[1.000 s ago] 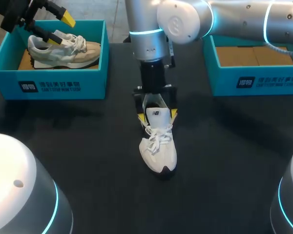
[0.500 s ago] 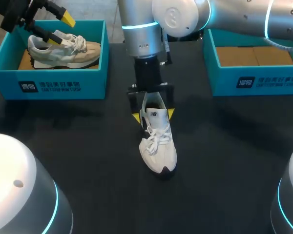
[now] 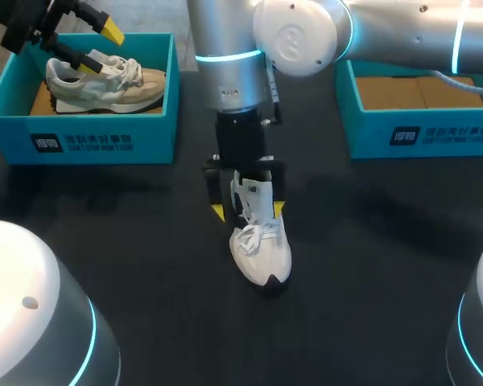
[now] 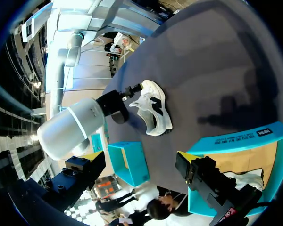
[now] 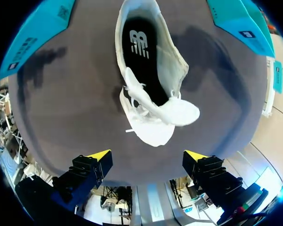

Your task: Take the shoe out of the shoebox, open the shoe tongue, remove and reinsert the insole, then place the shoe into the shoebox

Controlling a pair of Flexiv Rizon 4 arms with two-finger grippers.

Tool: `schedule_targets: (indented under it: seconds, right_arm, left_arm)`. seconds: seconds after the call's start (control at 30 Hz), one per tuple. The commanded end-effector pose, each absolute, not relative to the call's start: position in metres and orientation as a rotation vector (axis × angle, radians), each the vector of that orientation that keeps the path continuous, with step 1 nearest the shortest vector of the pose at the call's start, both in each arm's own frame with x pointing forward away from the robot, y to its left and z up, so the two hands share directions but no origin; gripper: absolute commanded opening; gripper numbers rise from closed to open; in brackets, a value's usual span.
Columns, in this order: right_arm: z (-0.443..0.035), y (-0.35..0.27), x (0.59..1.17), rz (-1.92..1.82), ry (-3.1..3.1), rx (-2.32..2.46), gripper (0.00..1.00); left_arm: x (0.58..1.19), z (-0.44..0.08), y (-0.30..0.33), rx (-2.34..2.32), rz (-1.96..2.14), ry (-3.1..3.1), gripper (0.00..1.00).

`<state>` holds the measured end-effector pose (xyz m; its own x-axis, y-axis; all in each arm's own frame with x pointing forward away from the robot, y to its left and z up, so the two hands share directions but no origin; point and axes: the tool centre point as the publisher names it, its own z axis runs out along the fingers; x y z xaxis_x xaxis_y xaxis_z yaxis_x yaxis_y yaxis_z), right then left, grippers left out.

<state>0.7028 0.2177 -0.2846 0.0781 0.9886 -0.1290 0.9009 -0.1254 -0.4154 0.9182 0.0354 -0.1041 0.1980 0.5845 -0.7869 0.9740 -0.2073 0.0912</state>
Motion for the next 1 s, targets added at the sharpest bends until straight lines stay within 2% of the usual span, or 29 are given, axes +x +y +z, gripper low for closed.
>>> schedule_targets:
  seconds: [0.03, 0.07, 0.17, 0.63, 1.0]
  right_arm:
    - [-0.285, 0.213, 0.696, 0.535, -1.903, -2.133, 0.57]
    - [-0.285, 0.213, 0.695, 0.534, -1.901, -2.133, 0.47]
    - [-0.287, 0.213, 0.694, 0.534, -1.897, -2.13, 0.38]
    - [-0.297, 0.199, 0.705, 0.526, -1.93, -2.117, 0.38]
    - [-0.304, 0.19, 0.752, 0.46, -2.068, -2.065, 0.37]
  left_arm:
    - [0.917, -0.104, 0.035, 1.879, -0.83, 1.453, 1.0]
    - [0.917, -0.104, 0.035, 1.879, -0.83, 1.453, 1.0]
    - [0.917, -0.104, 0.035, 1.879, -0.83, 1.453, 1.0]
    - [0.917, -0.104, 0.035, 1.879, -0.83, 1.453, 1.0]
    - [0.917, -0.104, 0.035, 1.879, -0.83, 1.453, 1.0]
